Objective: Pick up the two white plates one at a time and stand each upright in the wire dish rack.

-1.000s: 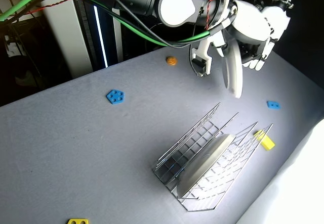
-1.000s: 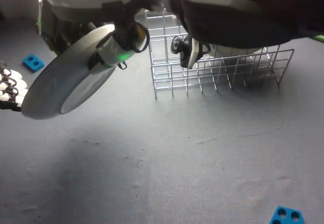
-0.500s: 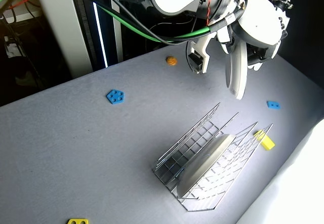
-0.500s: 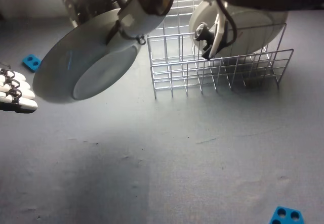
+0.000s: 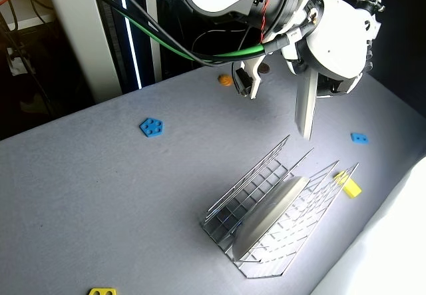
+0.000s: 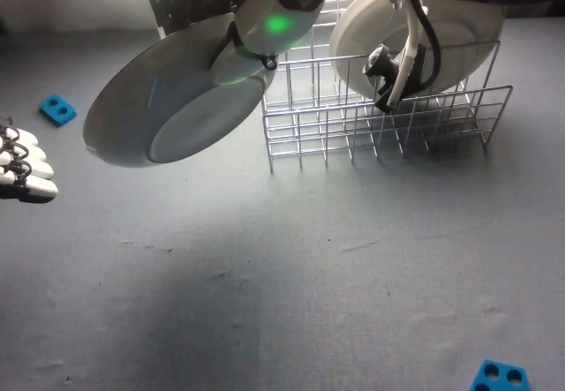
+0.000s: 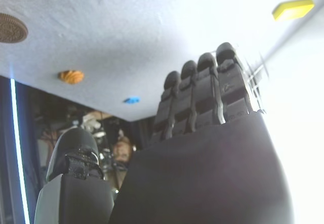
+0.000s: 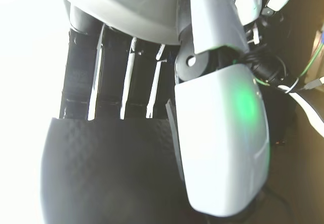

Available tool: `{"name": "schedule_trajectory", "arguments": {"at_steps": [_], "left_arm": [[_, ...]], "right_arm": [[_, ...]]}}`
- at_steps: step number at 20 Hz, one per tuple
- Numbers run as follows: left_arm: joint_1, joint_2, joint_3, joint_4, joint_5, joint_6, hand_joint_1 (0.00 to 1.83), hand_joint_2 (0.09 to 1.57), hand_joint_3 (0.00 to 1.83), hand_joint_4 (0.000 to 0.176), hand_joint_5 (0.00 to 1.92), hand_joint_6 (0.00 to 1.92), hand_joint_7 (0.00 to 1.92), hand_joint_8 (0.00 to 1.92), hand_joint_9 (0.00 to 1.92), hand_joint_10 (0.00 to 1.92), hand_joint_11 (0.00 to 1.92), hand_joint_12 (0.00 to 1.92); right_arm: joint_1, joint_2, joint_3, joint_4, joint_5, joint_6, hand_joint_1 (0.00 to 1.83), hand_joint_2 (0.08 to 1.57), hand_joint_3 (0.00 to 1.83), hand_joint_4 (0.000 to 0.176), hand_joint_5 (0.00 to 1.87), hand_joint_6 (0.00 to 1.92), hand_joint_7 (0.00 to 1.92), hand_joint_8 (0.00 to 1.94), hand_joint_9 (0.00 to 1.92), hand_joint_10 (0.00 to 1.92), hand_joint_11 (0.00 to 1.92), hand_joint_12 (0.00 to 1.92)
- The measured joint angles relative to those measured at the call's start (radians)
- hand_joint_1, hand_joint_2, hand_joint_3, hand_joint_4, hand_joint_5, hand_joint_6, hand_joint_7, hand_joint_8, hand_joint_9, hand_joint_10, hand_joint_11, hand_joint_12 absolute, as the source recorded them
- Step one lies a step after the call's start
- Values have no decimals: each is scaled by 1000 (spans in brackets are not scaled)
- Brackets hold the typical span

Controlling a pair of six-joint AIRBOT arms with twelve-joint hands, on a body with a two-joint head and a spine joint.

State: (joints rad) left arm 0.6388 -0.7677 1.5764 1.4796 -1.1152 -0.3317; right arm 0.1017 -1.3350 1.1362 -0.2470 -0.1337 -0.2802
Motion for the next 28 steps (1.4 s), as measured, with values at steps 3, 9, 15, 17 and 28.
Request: {"name": "schedule_trajectory", "arguments": {"at_steps": [3,9,15,17,28], "left_arm": [[0,4,5,2,-3,0,0,1123,0,0,55,0,45,0,1,0,0,0],[0,3,17,2,-4,0,0,1135,4,0,93,12,80,12,38,13,30,14],[5,3,19,-1,-8,0,0,1128,0,0,74,5,50,4,15,4,15,9],[4,3,19,4,-8,0,0,1124,0,0,68,2,46,2,11,2,10,7],[4,-3,24,3,-12,0,0,1125,0,0,73,8,55,7,18,7,16,7]], "right_arm": [[0,11,-3,0,3,71,1474,1081,2,0,958,1002,1076,725,984,1004,814,1507],[-31,29,-3,4,49,100,1392,1077,2,0,976,989,1093,742,985,1096,800,1412],[-44,44,-2,118,69,141,1391,1069,0,0,982,979,1129,682,1005,1072,824,1380],[-51,44,9,149,78,141,1392,1065,0,0,997,951,1138,671,1007,1069,810,1395],[-56,50,65,267,76,137,1389,1073,0,0,972,998,1103,723,1010,1065,858,1361]]}}
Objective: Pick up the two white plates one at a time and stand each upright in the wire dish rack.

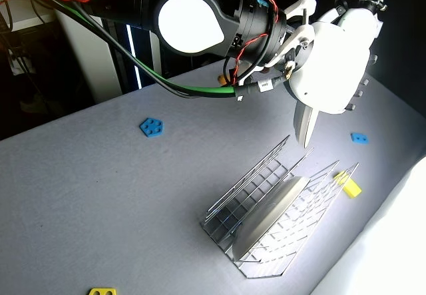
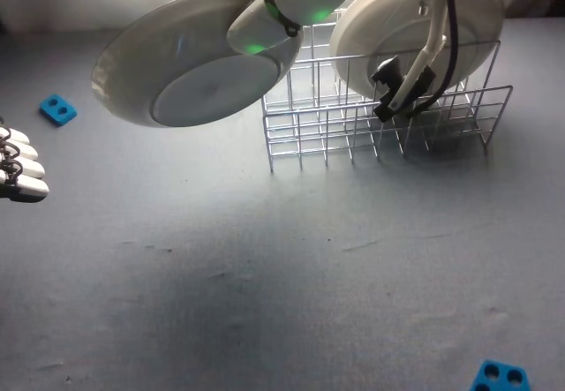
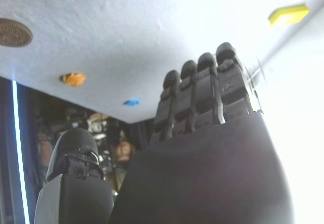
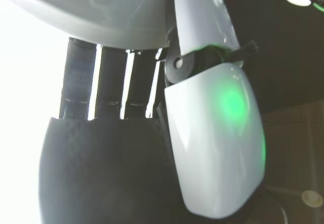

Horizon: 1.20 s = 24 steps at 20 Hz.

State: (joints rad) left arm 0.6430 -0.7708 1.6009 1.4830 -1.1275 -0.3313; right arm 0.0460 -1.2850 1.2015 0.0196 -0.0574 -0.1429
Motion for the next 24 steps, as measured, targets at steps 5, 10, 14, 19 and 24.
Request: {"name": "schedule_trajectory", "arguments": {"at_steps": [5,10,14,19,24], "left_arm": [[0,0,0,0,0,0,0,1130,2,0,82,7,64,7,21,5,12,6],[0,-5,7,-3,-2,0,0,1132,2,0,72,1,48,1,5,1,4,1],[0,-11,7,-5,-3,0,0,1135,2,0,57,1,26,0,0,0,0,0],[0,-11,7,-4,-4,0,0,1126,0,0,63,1,43,4,2,0,0,0],[-8,-11,6,1,-5,0,0,1131,0,0,56,6,32,5,0,0,0,0]], "right_arm": [[-1,35,2,51,-13,-6,1390,1071,0,0,978,978,1121,708,1002,1077,823,1405],[-18,51,2,74,-16,-8,1390,1072,0,0,984,990,1101,710,1008,1076,860,1374],[-42,64,2,73,2,-10,1414,1065,0,0,993,897,1126,691,1027,1071,847,1490],[-80,74,18,69,2,-25,1392,1066,0,0,991,929,1118,719,1026,1068,862,1378],[-83,62,43,71,23,-49,1499,1062,0,0,978,839,1113,679,1072,919,853,1516]]}}
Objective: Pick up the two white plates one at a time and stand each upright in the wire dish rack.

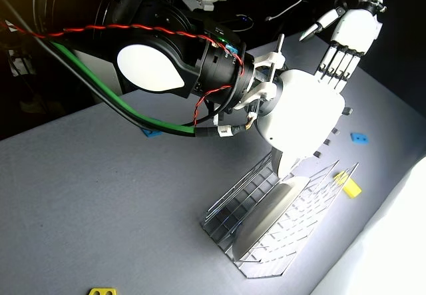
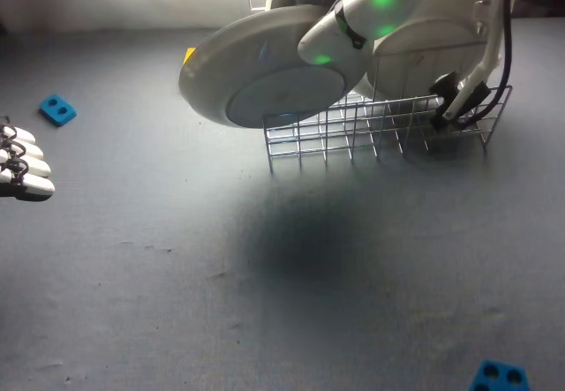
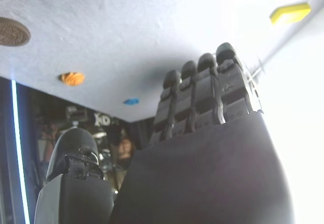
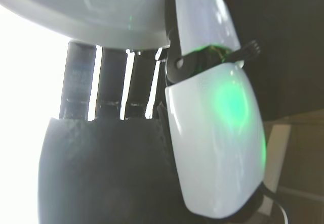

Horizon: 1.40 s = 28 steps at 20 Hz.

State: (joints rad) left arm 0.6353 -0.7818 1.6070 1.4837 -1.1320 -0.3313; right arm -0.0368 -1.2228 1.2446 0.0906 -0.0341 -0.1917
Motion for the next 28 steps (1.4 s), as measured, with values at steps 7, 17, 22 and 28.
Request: {"name": "schedule_trajectory", "arguments": {"at_steps": [7,17,22,28], "left_arm": [[0,-1,0,0,0,0,0,1131,1,0,57,2,40,4,3,0,0,0],[-2,-1,0,2,0,0,0,1133,0,0,66,2,44,2,8,1,4,2],[-2,-2,0,3,0,0,0,1141,3,0,69,2,49,3,11,2,5,2],[-2,-2,0,8,0,0,0,1149,6,0,88,10,67,10,24,8,12,6]], "right_arm": [[0,-41,55,6,8,-16,1392,1067,0,0,995,945,1119,704,1018,1071,857,1402],[-13,-54,71,10,29,-98,1395,1056,0,0,1013,878,1143,694,1044,1044,905,1370],[-14,-55,79,10,31,-128,1404,1045,0,0,1107,510,1173,728,1070,1181,886,1550],[-14,-23,82,18,37,-132,1407,1029,0,0,1122,526,1216,614,1108,1113,896,1553]]}}
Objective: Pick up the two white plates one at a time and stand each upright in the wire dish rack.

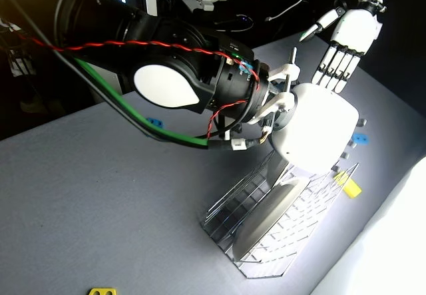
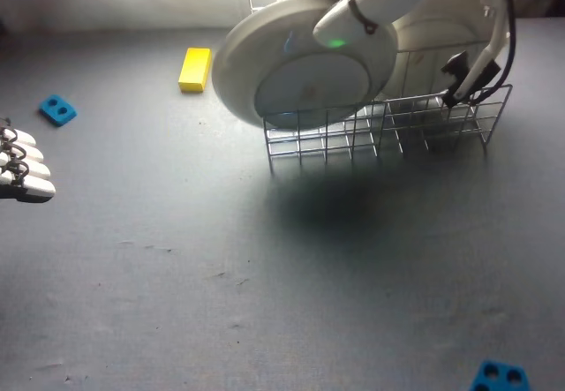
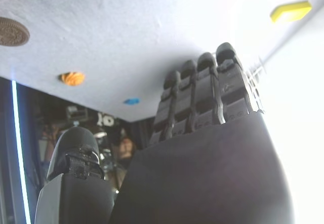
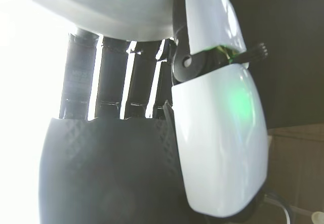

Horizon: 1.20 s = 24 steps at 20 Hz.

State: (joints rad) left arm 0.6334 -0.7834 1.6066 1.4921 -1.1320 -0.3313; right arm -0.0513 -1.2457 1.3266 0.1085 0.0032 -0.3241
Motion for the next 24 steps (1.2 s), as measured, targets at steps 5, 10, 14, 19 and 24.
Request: {"name": "schedule_trajectory", "arguments": {"at_steps": [5,10,14,19,24], "left_arm": [[0,0,-1,0,0,0,0,1137,0,0,43,4,31,3,1,0,1,1],[-2,0,-1,0,0,0,0,1145,3,0,55,8,39,5,9,3,6,2],[-2,0,-1,4,0,0,0,1145,2,0,66,8,55,9,20,7,13,6],[-2,-4,-1,6,0,0,0,1148,3,0,49,0,39,0,6,0,2,2],[-2,-4,-1,7,-2,0,0,1150,2,0,67,6,51,4,15,2,6,5]], "right_arm": [[-23,3,-3,0,10,-3,1382,1046,2,0,1110,515,1168,752,1072,1258,893,1643],[-44,-27,-5,-4,16,-42,1319,1034,0,0,1161,483,1199,841,1173,1262,1020,1640],[-47,-39,-5,-2,26,-47,1387,1036,0,0,1127,507,1191,705,1104,1150,915,1571],[-42,-32,-3,-2,28,-48,1319,1034,5,0,1128,562,1205,798,1143,1214,945,1655],[-5,-27,-2,0,21,-48,1321,1038,1,0,1136,515,1187,851,1156,1256,988,1665]]}}
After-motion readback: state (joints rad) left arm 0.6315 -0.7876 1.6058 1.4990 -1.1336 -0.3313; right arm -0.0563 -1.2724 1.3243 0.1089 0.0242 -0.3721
